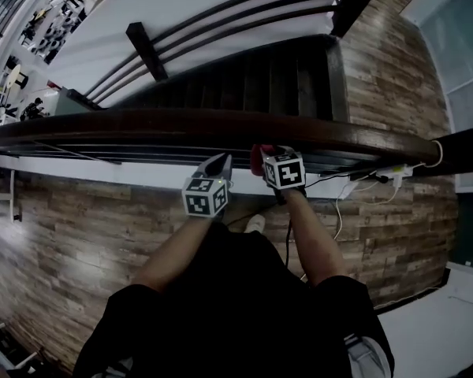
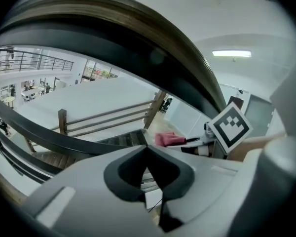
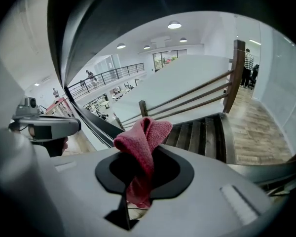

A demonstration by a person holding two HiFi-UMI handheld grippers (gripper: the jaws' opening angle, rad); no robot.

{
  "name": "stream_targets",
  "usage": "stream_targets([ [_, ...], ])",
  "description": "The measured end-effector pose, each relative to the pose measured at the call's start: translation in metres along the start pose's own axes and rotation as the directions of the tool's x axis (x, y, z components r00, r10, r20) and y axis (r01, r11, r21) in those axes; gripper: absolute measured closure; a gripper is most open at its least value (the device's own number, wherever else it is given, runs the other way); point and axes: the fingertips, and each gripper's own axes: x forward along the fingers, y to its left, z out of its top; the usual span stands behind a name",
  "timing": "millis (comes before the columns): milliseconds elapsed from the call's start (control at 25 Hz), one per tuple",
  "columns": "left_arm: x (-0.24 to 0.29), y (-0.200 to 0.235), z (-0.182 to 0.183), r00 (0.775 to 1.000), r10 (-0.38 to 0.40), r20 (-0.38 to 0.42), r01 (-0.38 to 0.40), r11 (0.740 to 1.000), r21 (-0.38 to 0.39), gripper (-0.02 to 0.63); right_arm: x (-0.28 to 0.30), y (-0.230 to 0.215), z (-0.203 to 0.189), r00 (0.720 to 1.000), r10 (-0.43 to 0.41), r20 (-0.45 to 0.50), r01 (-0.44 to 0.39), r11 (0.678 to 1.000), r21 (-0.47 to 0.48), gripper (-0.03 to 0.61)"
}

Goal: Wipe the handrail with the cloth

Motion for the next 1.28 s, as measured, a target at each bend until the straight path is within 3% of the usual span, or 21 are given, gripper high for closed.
stream_targets([
  [400,0.019,-0.017,-0.010,0.994,-0.075,-0.073,0.080,0.994,0.069,0.615,-0.009,-0.012,-0.008,0.999,-0.036,0.000,0.036,0.999,0.038,0.518],
  [600,0.029,-0.023,-0.012,0.999,-0.007,-0.045,0.008,1.000,0.029,0.615,-0.018,-0.027,-0.011,1.000,0.022,0.013,-0.022,1.000,0.008,0.519],
  [840,0.046,-0.047,-0.012,0.997,0.078,0.004,-0.078,0.997,-0.003,0.615,-0.023,-0.045,-0.020,0.996,0.085,-0.010,-0.085,0.990,-0.114,0.518],
  [1040,0.057,-0.069,-0.010,0.994,0.109,0.027,-0.109,0.994,-0.012,0.615,-0.032,-0.057,-0.025,0.991,0.129,-0.025,-0.131,0.983,-0.132,0.519],
  [1280,0.072,-0.095,-0.016,0.994,0.110,0.023,-0.110,0.994,-0.016,0.615,-0.045,-0.089,-0.032,0.994,0.108,-0.013,-0.109,0.984,-0.142,0.518],
])
